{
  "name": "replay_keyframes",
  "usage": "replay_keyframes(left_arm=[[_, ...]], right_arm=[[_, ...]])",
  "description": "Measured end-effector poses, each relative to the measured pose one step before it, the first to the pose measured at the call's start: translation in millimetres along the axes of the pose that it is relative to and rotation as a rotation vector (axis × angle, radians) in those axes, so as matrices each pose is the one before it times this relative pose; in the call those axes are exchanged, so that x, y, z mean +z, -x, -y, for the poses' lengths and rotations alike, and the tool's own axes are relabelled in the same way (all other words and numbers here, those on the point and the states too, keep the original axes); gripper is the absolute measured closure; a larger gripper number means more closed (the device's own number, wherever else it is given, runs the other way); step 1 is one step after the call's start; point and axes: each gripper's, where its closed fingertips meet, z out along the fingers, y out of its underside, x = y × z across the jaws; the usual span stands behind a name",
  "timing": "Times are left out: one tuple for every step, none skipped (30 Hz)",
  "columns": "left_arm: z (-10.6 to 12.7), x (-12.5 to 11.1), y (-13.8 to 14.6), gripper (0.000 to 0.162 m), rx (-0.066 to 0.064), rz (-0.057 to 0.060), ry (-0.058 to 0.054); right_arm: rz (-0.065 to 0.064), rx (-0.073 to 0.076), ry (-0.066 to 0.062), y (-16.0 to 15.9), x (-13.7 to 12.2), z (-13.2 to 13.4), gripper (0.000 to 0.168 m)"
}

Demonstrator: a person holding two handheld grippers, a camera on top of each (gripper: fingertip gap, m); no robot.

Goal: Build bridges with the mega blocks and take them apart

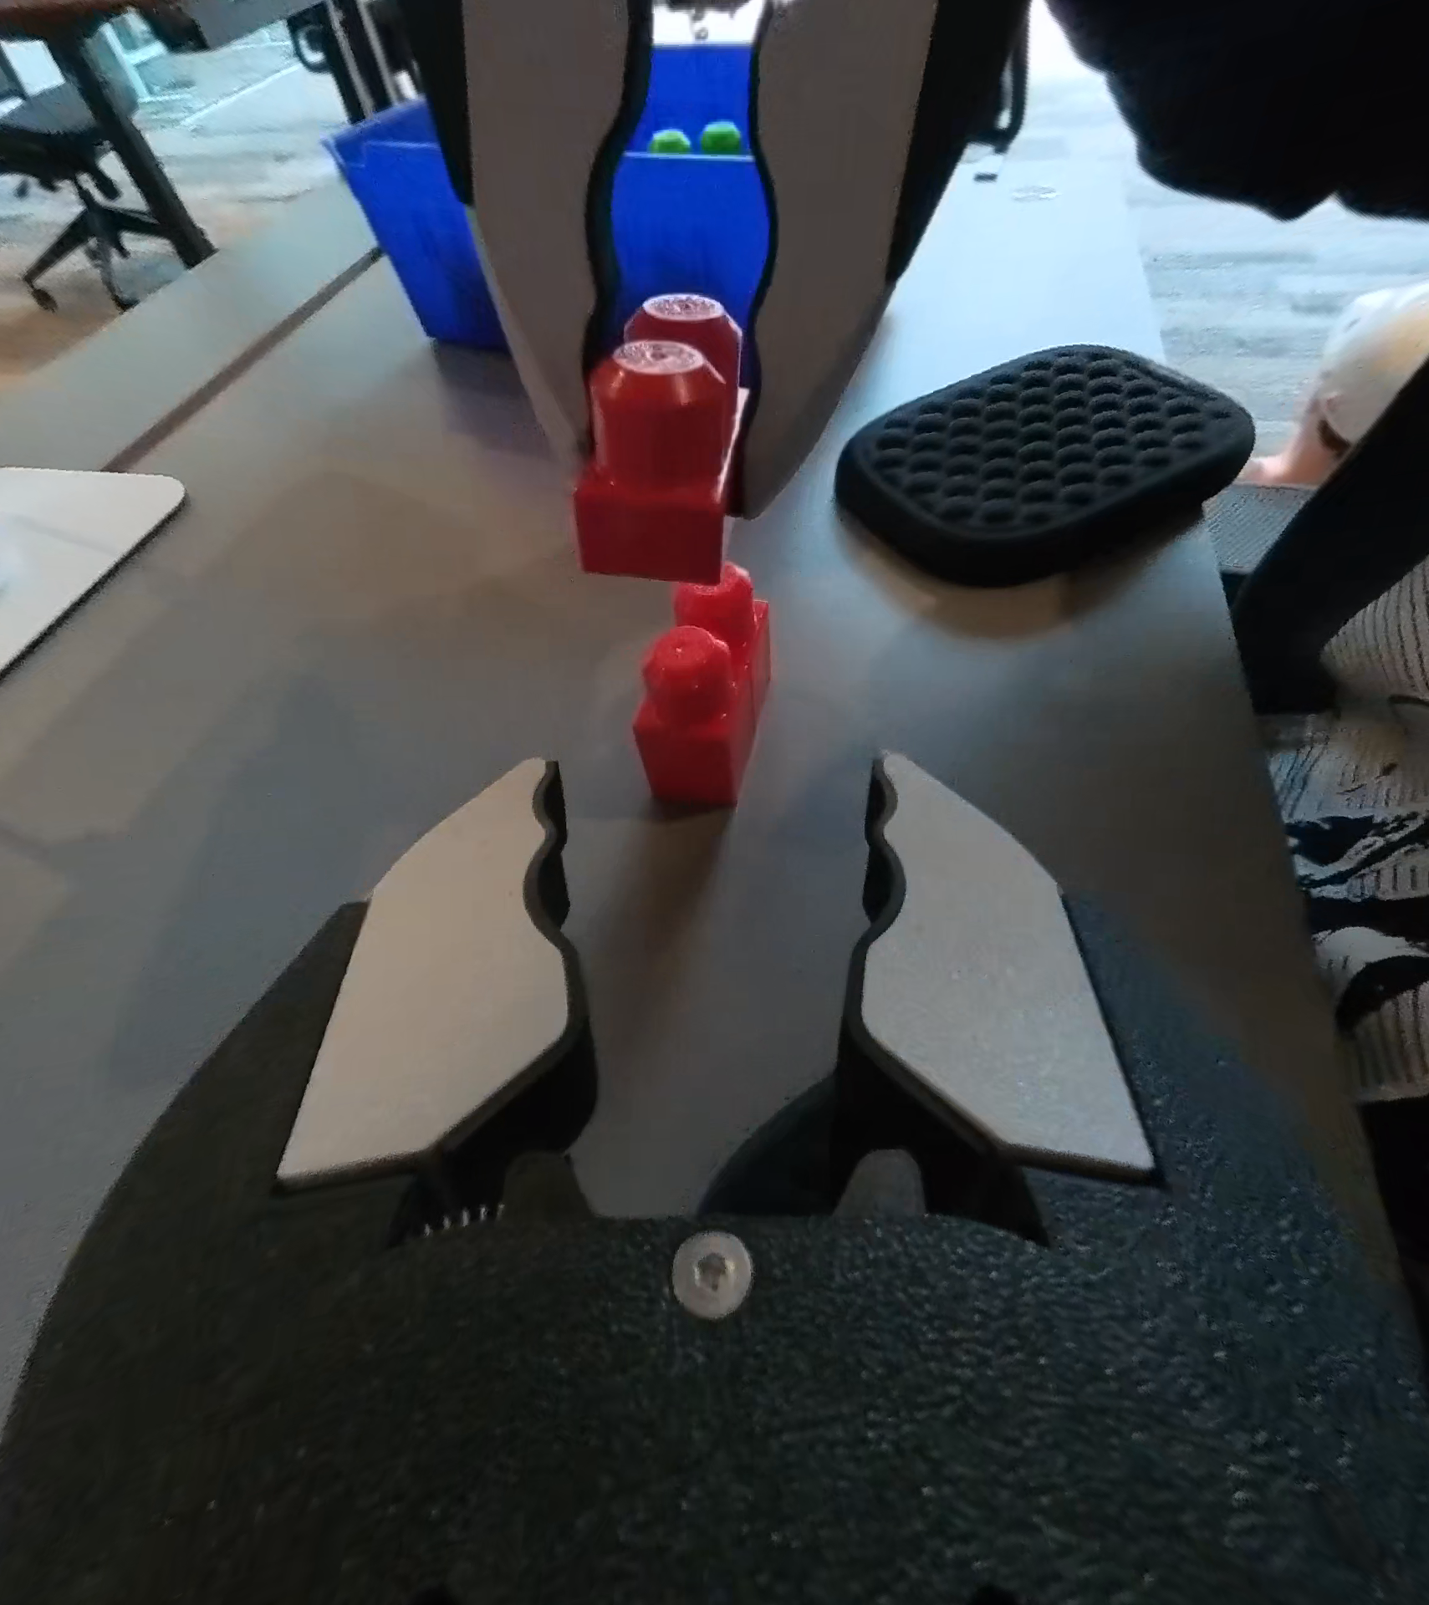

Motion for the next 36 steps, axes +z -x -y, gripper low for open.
replay_keyframes(left_arm=[[-2.37,3.10,2.25,0.094,-0.0016,-0.0176,-0.0075],[-1.60,2.78,2.20,0.091,-0.0057,-0.0151,-0.0106],[-0.98,2.56,1.96,0.088,-0.0089,-0.0115,-0.0125],[-1.14,2.18,1.23,0.087,-0.0059,-0.0110,-0.0104],[-1.84,1.66,0.95,0.085,0.0003,-0.0082,-0.0060],[-1.88,0.94,1.10,0.085,0.0030,-0.0038,-0.0048],[-2.63,0.65,1.07,0.084,0.0012,-0.0024,0.0004],[-3.03,0.30,1.01,0.082,-0.0030,-0.0024,0.0029],[-2.21,0.44,1.05,0.082,-0.0079,-0.0015,-0.0036],[-1.44,0.49,0.48,0.082,-0.0092,-0.0037,-0.0106],[-1.14,0.21,0.30,0.082,-0.0069,-0.0036,-0.0081],[-0.34,-0.14,0.96,0.082,-0.0039,0.0033,-0.0044],[1.39,-0.57,0.59,0.082,-0.0021,0.0022,-0.0092],[1.59,-0.38,0.04,0.083,0.0011,-0.0022,-0.0123],[0.65,-0.15,0.37,0.083,0.0005,-0.0004,-0.0066],[-0.07,-0.04,0.17,0.083,-0.0028,-0.0022,-0.0005],[-0.18,0.16,-0.01,0.083,-0.0030,-0.0026,0.0011],[-0.40,0.22,0.24,0.083,-0.0019,0.0000,0.0024],[-0.48,0.29,0.06,0.083,0.0000,0.0005,0.0034],[-0.22,0.13,-0.20,0.084,0.0028,0.0005,0.0015],[0.01,-0.07,-0.32,0.084,0.0043,0.0006,-0.0003],[0.01,-0.11,-0.37,0.084,0.0036,0.0005,-0.0013],[0.19,-0.21,-0.08,0.085,0.0011,0.0011,-0.0024],[0.19,-0.32,0.20,0.085,-0.0012,0.0005,-0.0028],[0.21,-0.24,0.06,0.086,-0.0023,-0.0004,-0.0028],[0.32,-0.28,0.63,0.086,-0.0037,0.0019,-0.0029],[0.22,-0.21,0.59,0.086,-0.0035,0.0021,-0.0027],[0.27,-0.31,0.00,0.087,-0.0010,-0.0006,-0.0025],[0.23,-0.18,-0.28,0.087,0.0011,-0.0016,-0.0026],[0.15,-0.22,-0.15,0.088,0.0011,-0.0006,-0.0020],[-0.08,-0.03,-0.21,0.088,0.0000,-0.0012,-0.0003],[-0.34,0.10,-0.30,0.088,-0.0013,-0.0025,0.0015],[-0.38,0.15,-0.22,0.088,-0.0016,-0.0022,0.0020],[-0.21,0.15,0.12,0.088,-0.0011,0.0002,0.0015],[-0.12,0.13,-0.03,0.088,0.0001,-0.0001,0.0005],[0.01,-0.07,-0.25,0.089,0.0010,-0.0009,-0.0003]], right_arm=[[0.0047,0.0149,0.0147,-0.50,3.85,-3.59,0.134],[0.0064,0.0097,0.0105,-0.10,3.95,-2.40,0.134],[0.0098,0.0066,0.0075,0.51,3.93,-1.64,0.134],[0.0090,0.0046,0.0051,0.62,3.79,-0.84,0.134],[0.0084,0.0029,0.0044,0.71,3.43,-0.34,0.134],[0.0084,0.0000,0.0047,0.69,3.10,-0.14,0.134],[0.0060,0.0012,0.0032,0.32,2.55,0.33,0.134],[0.0036,0.0009,0.0040,0.07,2.18,0.30,0.134],[0.0039,0.0004,0.0060,0.05,1.90,-0.08,0.134],[0.0030,0.0022,0.0044,-0.03,1.70,-0.02,0.134],[0.0039,0.0037,0.0052,0.13,1.49,-0.45,0.134],[0.0038,0.0021,0.0045,0.25,1.16,-0.56,0.134],[0.0023,0.0034,0.0020,0.15,0.83,-0.22,0.134],[0.0035,0.0049,0.0037,0.47,0.47,-0.61,0.134],[0.0021,0.0032,0.0050,0.33,0.56,-0.80,0.134],[0.0025,0.0015,0.0035,0.54,0.63,-0.58,0.134],[0.0020,0.0028,0.0037,0.30,0.75,-0.62,0.134],[0.0010,0.0008,0.0039,0.01,0.88,-0.38,0.134],[0.0004,0.0010,0.0016,-0.07,0.84,-0.06,0.134],[0.0030,0.0031,0.0026,0.22,1.01,-0.01,0.134],[0.0046,-0.0001,0.0018,0.63,1.12,0.11,0.134],[0.0034,-0.0004,0.0012,0.43,0.95,0.08,0.134],[-0.0006,0.0025,0.0019,-0.17,0.93,-0.03,0.134],[-0.0021,0.0028,0.0063,-0.35,1.11,-0.73,0.134],[0.0016,0.0007,0.0056,0.17,1.64,-0.68,0.134],[0.0051,0.0025,0.0033,0.76,1.90,-0.38,0.134],[0.0049,0.0039,0.0034,0.54,2.03,-0.27,0.134],[-0.0001,0.0012,0.0001,-0.16,1.43,0.04,0.134],[0.0000,0.0022,-0.0116,-0.10,-0.36,1.62,0.134],[0.0055,0.0030,-0.0013,0.46,0.45,0.32,0.134],[0.0019,0.0000,0.0008,-0.03,-0.02,0.02,0.134],[0.0022,-0.0003,0.0045,-0.08,0.06,-0.14,0.134],[0.0039,-0.0011,0.0069,0.02,0.12,-0.12,0.134],[0.0041,0.0004,0.0086,-0.06,0.23,-0.15,0.134],[0.0022,-0.0001,0.0094,-0.06,0.26,-0.11,0.134],[-0.0002,-0.0016,0.0090,0.06,0.83,-0.14,0.134]])
